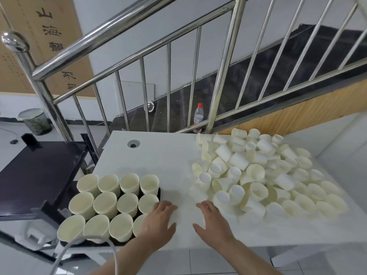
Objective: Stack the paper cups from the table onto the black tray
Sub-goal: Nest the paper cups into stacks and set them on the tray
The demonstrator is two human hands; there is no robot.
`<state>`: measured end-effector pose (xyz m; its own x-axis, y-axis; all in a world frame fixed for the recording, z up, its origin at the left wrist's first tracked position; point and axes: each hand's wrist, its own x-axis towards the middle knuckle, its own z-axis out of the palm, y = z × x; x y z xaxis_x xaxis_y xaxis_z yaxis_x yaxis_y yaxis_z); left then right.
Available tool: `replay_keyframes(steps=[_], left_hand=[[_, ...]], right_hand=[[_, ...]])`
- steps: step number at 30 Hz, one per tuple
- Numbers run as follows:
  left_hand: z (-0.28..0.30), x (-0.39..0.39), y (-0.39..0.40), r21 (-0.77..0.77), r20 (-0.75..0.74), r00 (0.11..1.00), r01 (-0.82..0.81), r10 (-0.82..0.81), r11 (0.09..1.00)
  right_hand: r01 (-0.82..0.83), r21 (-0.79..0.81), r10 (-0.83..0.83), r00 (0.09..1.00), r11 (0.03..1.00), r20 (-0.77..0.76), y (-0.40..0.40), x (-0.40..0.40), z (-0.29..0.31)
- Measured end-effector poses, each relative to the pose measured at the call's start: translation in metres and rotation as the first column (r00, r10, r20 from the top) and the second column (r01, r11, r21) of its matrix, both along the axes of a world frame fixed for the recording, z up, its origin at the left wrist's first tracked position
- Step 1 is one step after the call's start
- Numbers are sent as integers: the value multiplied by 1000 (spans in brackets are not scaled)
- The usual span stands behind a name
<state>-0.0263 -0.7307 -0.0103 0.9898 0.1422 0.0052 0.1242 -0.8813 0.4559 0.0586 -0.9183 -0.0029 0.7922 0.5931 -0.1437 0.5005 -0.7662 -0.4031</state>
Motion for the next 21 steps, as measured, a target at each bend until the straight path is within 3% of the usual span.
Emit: replay_keyframes(steps=[9, 21], left_hand=[[-12, 63, -14, -194, -123, 992, -17, -7, 981], [-24, 148, 39, -268, -204, 978, -22, -34, 963]], right_hand=[[83, -6, -83, 995, 997, -48, -9, 47, -1], [97, -266, -126, 988, 959, -93, 57, 118, -25]])
